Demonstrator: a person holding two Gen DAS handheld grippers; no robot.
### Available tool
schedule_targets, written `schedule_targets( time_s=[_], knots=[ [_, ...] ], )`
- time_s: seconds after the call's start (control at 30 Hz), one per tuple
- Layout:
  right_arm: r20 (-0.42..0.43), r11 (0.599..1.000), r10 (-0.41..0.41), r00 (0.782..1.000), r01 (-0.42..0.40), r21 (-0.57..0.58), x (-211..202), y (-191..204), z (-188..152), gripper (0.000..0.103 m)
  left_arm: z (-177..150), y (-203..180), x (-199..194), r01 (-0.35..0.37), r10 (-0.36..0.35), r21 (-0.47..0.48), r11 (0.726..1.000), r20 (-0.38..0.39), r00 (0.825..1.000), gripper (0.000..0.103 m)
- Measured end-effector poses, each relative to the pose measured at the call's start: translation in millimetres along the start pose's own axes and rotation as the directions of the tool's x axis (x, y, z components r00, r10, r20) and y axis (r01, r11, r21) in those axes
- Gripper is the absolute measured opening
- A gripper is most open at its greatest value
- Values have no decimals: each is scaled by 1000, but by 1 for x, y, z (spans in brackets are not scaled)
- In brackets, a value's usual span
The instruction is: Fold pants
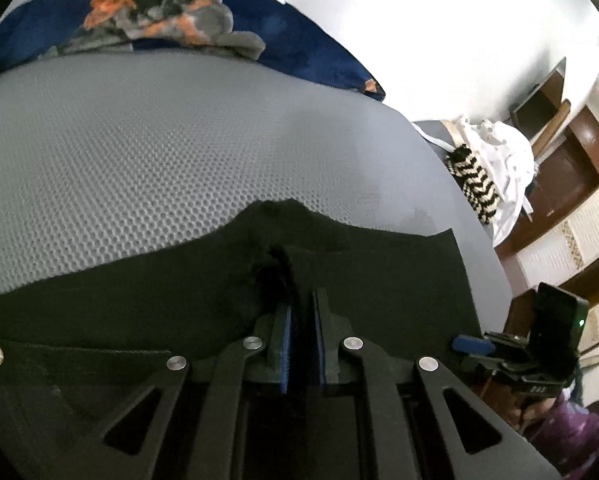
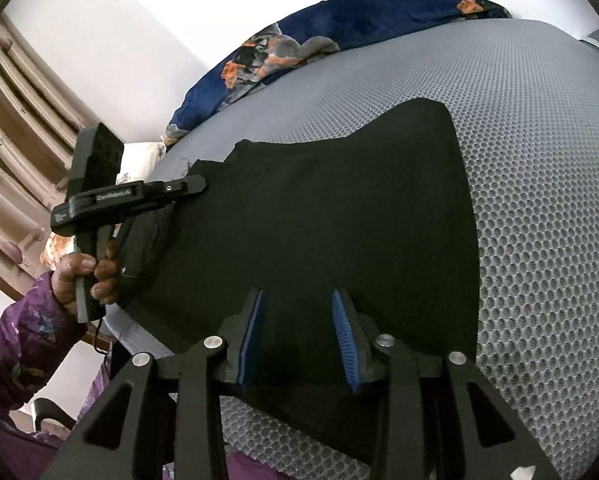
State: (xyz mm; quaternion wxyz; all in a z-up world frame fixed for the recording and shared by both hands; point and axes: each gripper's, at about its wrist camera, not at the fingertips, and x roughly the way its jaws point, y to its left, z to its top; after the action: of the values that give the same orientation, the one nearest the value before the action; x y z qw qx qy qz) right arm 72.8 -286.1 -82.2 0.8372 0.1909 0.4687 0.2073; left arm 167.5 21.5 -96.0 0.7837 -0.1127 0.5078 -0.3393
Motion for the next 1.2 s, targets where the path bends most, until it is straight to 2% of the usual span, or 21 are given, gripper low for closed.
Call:
schedule_targets(
  time_s=[0.07,0.13,0.17,0.2,0.27,0.4,0.5,0.57,0.6,0.63,0.7,0.73,0.8,0.83,0.9,0.97,1.03,1.07,1.1,1.17,1.2],
  knots=[
    [-3,1000,3,1000,-3,5,1,-2,2,34,0,3,-7,51,-52,-48,998,-20,998,11],
    [-6,1000,8,1000,-8,7,2,0,4,35,0,6,-18,44,-46,-69,997,-29,999,20],
    [-8,1000,10,1000,-10,8,2,0,4,36,0,10,-27,48,-52,-93,994,-32,998,33],
    [-8,1000,11,1000,-11,12,1,0,4,36,1,16,-37,42,-46,-131,990,-26,999,61],
    [-11,1000,13,1000,-13,21,1,-1,6,36,-1,28,-57,-15,18,-197,980,15,1000,87],
    [8,1000,-14,1000,14,7,-9,8,13,38,-14,61,-117,-75,119,-330,941,114,986,87],
    [77,996,-2,997,9,-93,-22,43,22,38,-35,91,-168,-146,236,-421,895,170,957,88],
    [89,987,36,995,-21,-157,-19,73,25,38,-49,112,-191,-206,300,-453,867,147,943,89],
    [65,983,67,996,-54,-178,-10,86,24,39,-57,123,-202,-248,330,-456,855,109,938,89],
    [16,975,86,996,-81,-206,5,98,21,43,-65,131,-208,-252,326,-458,852,89,941,89],
    [-89,958,35,995,-59,-282,40,118,14,46,-81,148,-215,-213,271,-461,861,62,961,89],
    [-135,948,0,991,-43,-316,58,125,11,46,-86,153,-215,-213,267,-463,860,54,962,89],
    [-146,948,16,989,-61,-312,69,134,14,46,-98,171,-213,-208,247,-478,854,19,969,89],
    [-132,951,40,990,-78,-301,68,139,18,46,-104,180,-211,-154,189,-485,861,24,982,89],
    [-105,951,54,993,-83,-297,66,147,27,46,-108,188,-208,-72,106,-465,883,46,993,89],
    [-110,953,35,993,-66,-296,69,150,33,46,-104,197,-200,-73,94,-406,911,33,995,89],
    [-123,960,23,992,-56,-274,73,149,32,46,-99,206,-182,-45,42,-384,922,-19,999,89],
    [-132,966,17,991,-50,-253,76,146,32,46,-95,203,-182,2,6,-341,940,24,1000,97],
    [-137,971,11,991,-43,-237,76,145,30,46,-91,201,-178,70,-63,-313,947,31,997,98],
    [-137,978,-1,991,-28,-208,75,139,27,46,-80,200,-159,164,-175,-315,935,-7,984,101],
    [-135,980,-6,991,-21,-198,75,137,24,46,-77,196,-156,183,-188,-290,939,9,982,102]
  ],
)
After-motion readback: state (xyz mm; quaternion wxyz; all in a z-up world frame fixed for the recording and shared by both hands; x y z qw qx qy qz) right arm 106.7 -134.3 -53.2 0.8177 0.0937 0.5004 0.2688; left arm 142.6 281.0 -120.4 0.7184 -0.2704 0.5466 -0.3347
